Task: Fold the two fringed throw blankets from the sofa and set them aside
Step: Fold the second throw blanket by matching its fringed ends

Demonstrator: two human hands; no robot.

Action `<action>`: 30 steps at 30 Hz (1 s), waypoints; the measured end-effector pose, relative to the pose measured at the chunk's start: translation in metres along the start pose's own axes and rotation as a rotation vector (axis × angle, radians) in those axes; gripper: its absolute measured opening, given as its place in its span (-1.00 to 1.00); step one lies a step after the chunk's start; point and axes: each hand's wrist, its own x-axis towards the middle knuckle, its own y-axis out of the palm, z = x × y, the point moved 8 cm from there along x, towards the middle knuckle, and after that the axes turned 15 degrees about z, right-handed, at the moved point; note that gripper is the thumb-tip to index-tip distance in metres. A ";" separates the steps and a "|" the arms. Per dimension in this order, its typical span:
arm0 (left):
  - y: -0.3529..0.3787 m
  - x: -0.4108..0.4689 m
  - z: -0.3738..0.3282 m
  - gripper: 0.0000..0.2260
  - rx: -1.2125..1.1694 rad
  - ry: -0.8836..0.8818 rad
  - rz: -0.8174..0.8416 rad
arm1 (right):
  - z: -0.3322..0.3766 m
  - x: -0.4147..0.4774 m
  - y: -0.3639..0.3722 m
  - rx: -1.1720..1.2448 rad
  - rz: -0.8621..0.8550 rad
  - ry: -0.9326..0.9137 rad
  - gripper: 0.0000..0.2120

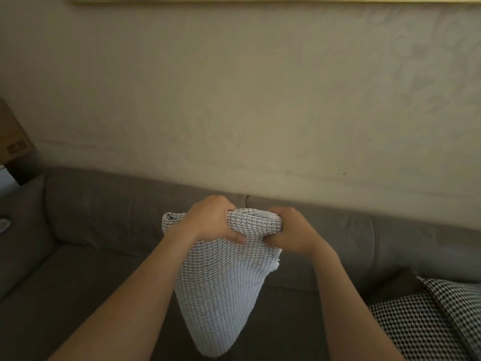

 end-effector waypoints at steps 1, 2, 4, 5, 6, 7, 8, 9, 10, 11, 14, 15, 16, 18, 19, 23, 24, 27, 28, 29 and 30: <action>-0.002 -0.001 0.002 -0.46 -0.018 0.004 -0.006 | -0.005 -0.002 0.003 0.128 -0.042 -0.046 -0.69; -0.006 -0.002 0.003 -0.47 -0.046 0.012 -0.010 | -0.010 -0.003 0.008 0.266 -0.063 -0.094 -0.64; -0.011 -0.005 0.001 -0.54 -0.121 0.036 0.002 | -0.019 -0.003 0.020 0.563 -0.086 -0.162 -0.56; -0.014 -0.006 -0.001 -0.59 -0.160 0.051 0.017 | -0.023 -0.003 0.026 0.707 -0.099 -0.179 -0.57; -0.015 -0.007 -0.003 -0.65 -0.194 0.063 0.031 | -0.025 -0.002 0.033 0.824 -0.106 -0.186 -0.59; -0.018 -0.008 -0.004 -0.70 -0.221 0.069 0.035 | -0.026 -0.002 0.037 0.895 -0.115 -0.191 -0.62; -0.020 -0.009 -0.005 -0.74 -0.247 0.071 0.031 | -0.027 -0.001 0.041 0.931 -0.126 -0.199 -0.65; -0.022 -0.010 -0.003 -0.75 -0.275 0.068 0.020 | -0.027 0.000 0.042 0.943 -0.144 -0.196 -0.69; -0.023 -0.010 -0.001 -0.75 -0.307 0.061 0.009 | -0.026 0.000 0.042 0.937 -0.171 -0.184 -0.72; -0.024 -0.011 0.002 -0.74 -0.334 0.052 0.002 | -0.024 -0.001 0.038 0.906 -0.215 -0.166 -0.75; -0.024 -0.012 0.007 -0.76 -0.339 0.031 0.023 | -0.009 -0.004 0.020 0.714 -0.365 -0.170 -0.86; -0.023 -0.012 0.008 -0.76 -0.337 0.014 0.035 | -0.001 -0.004 0.017 0.652 -0.388 -0.189 -0.90; -0.022 -0.013 0.009 -0.75 -0.346 -0.001 0.049 | 0.006 -0.003 0.015 0.599 -0.399 -0.209 -0.92; -0.021 -0.013 0.008 -0.62 -0.393 0.006 0.063 | 0.020 -0.001 0.016 0.512 -0.393 -0.259 -0.92; -0.020 -0.015 0.007 -0.53 -0.426 0.017 0.053 | 0.026 0.000 0.016 0.485 -0.387 -0.283 -0.89; -0.024 -0.016 -0.002 -0.49 -0.493 0.090 -0.070 | 0.040 0.004 0.013 0.405 -0.382 -0.313 -0.85; -0.025 -0.016 -0.005 -0.52 -0.509 0.110 -0.093 | 0.039 0.005 0.011 0.397 -0.392 -0.309 -0.84; -0.024 -0.014 -0.016 -0.60 -0.564 0.168 -0.090 | 0.030 0.001 0.004 0.453 -0.415 -0.310 -0.66; -0.023 -0.014 -0.020 -0.61 -0.584 0.184 -0.078 | 0.027 0.000 0.002 0.460 -0.405 -0.305 -0.63; -0.022 -0.014 -0.024 -0.62 -0.593 0.200 -0.066 | 0.025 0.000 0.000 0.450 -0.385 -0.297 -0.66; -0.022 -0.013 -0.028 -0.63 -0.591 0.214 -0.061 | 0.023 -0.001 -0.001 0.445 -0.358 -0.298 -0.74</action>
